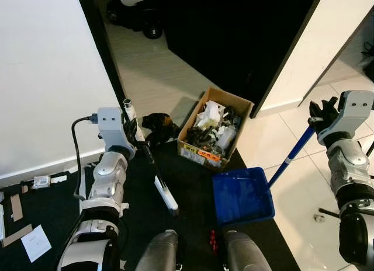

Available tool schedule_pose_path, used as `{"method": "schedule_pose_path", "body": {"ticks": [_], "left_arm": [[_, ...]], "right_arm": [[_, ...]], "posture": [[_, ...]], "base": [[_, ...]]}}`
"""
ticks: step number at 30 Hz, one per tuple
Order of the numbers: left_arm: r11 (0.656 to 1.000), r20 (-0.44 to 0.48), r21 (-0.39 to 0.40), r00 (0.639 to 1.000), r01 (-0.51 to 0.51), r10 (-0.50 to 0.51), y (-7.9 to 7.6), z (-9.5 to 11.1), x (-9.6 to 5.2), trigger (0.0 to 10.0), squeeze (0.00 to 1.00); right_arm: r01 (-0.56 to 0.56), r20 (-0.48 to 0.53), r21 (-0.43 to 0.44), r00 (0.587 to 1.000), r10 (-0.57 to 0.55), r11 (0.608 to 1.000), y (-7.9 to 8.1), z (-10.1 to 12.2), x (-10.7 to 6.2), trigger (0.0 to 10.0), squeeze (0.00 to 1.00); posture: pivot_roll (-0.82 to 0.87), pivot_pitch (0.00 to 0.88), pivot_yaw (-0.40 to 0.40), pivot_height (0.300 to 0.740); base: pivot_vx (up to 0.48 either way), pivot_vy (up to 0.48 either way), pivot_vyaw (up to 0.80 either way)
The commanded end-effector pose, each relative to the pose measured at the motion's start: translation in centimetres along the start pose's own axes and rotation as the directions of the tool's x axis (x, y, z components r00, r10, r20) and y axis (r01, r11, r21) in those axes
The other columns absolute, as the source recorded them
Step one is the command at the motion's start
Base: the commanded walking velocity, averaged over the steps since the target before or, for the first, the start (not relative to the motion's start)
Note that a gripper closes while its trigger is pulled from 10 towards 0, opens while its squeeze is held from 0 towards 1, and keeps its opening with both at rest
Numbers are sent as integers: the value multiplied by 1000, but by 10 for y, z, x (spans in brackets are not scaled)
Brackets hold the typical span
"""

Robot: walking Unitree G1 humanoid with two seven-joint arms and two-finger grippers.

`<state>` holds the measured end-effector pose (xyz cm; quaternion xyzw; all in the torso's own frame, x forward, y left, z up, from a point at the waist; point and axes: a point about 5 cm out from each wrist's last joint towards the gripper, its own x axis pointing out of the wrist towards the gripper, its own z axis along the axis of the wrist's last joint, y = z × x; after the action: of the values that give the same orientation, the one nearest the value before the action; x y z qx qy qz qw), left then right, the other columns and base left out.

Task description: Sweep floor

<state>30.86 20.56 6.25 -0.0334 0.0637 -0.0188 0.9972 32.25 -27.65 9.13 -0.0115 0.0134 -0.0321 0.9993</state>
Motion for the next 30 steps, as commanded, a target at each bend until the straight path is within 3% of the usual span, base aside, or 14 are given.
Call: {"method": "schedule_pose_path", "body": {"ticks": [1,8,13,17,30], "left_arm": [[999,-22,-20,999,31,-31,-9,-5,-1,10000,0],[1000,-31,-6,999,25,-26,-11,-7,-2,10000,0],[999,-31,15,999,31,-31,-14,-7,-1,10000,0],[999,-10,-26,1000,24,-24,-15,-6,-2,10000,0],[1000,-24,0,1000,17,-17,-9,-8,-6,10000,0]], "right_arm": [[6,-6,3,1000,-6,1000,1,-4,-3,10000,0],[22,-19,14,1000,-22,1000,-1,-13,-10,10000,0],[25,-19,12,1000,-25,1000,-3,-12,-11,10000,0],[27,-13,6,1000,-27,1000,-4,-10,-10,10000,0],[18,-4,3,1000,-18,1000,-2,-8,-9,10000,0]], "posture": [[-49,28,-60,740],[-50,35,-46,740],[-54,37,-46,740],[-55,38,-48,740],[-43,42,-45,740]], "base": [[0,0,0],[0,-76,0],[0,-480,0],[0,-407,0],[0,0,0]]}}
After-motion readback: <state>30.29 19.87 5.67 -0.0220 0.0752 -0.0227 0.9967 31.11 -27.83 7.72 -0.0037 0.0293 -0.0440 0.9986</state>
